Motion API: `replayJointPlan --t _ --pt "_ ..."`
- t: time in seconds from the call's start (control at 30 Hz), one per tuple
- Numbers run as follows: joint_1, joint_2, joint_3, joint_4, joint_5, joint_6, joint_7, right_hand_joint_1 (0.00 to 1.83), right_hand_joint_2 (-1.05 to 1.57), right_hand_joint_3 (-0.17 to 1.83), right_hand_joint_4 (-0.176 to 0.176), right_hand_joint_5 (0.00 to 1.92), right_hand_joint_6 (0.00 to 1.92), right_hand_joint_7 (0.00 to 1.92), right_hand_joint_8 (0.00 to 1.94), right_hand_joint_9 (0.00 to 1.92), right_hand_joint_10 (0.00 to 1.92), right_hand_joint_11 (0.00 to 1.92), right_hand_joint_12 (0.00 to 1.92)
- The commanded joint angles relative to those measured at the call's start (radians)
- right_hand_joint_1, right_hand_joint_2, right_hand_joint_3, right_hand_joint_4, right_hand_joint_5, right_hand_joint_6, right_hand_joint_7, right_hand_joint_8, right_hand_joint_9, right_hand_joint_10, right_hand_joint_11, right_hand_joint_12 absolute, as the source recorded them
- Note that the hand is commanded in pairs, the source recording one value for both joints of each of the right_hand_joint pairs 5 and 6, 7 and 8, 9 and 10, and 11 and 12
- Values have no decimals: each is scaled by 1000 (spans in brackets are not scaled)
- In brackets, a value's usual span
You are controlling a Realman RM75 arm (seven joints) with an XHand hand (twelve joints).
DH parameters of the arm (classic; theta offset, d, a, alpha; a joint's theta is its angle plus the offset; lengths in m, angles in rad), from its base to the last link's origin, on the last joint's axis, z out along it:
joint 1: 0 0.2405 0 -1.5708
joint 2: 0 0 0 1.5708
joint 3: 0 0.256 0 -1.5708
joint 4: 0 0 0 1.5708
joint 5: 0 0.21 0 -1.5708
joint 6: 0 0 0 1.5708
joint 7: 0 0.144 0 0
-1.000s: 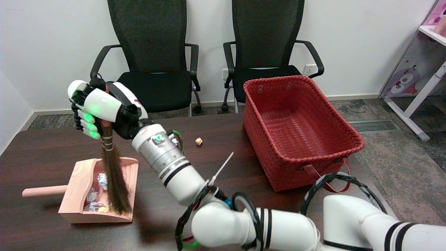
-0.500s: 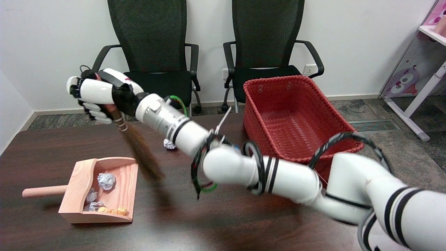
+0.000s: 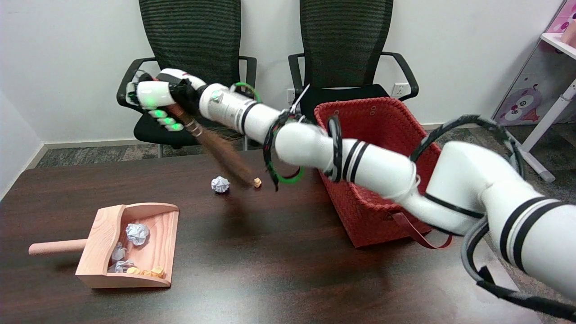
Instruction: Sweep the paper ball into the dustpan.
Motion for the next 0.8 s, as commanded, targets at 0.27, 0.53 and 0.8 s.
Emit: replayJointPlan --t 0.27,0.53,0.8 --pt "39 50 -84 354 37 92 61 825 1056 1833 -4 1920 1920 1920 1920 1920 1920 1920 1920" --pt "-35 29 -117 361 37 176 132 844 990 1833 -5 1920 1920 1920 1920 1920 1920 1920 1920" --pt "-96 -23 -162 364 -3 308 192 855 929 1833 -7 1920 1920 1920 1920 1920 1920 1920 1920"
